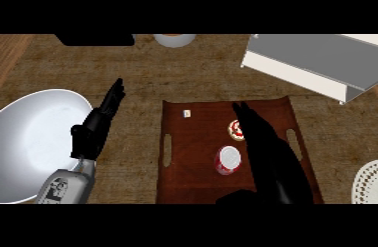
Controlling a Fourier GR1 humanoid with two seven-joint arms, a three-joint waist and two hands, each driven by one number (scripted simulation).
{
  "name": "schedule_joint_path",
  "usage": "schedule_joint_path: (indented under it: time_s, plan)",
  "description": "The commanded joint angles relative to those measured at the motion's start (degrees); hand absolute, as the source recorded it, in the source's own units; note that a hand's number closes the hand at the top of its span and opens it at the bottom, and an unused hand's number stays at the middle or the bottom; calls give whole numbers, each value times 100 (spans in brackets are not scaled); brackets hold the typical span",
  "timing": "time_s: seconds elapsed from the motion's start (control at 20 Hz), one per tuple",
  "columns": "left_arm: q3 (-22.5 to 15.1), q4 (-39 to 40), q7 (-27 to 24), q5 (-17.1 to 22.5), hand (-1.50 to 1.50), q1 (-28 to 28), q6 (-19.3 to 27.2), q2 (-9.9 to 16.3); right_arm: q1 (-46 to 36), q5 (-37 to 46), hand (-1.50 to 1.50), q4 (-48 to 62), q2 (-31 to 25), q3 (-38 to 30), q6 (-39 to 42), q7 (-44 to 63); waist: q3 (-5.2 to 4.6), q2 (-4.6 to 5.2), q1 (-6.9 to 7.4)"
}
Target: Pick the can from the tray and place it in the tiered shelf
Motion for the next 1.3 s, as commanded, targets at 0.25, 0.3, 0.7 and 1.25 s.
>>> schedule_joint_path:
  time_s: [0.25,0.3,0.7,1.25]
  plan:
    - [99,484,-175,-195,0,-281,80,-190,147,339,-150,83,584,-99,565,948,-17,22,-60]
    - [112,-81,425,-114,0,-245,78,-102,372,511,-150,67,547,-54,443,817,-12,7,-26]
    - [157,42,-85,-176,0,216,-171,-42,308,821,-150,640,1064,-301,802,539,-14,18,15]
    - [442,256,-106,-241,0,-57,-310,-123,797,1450,-150,1387,1510,-324,666,-177,-12,23,-1]
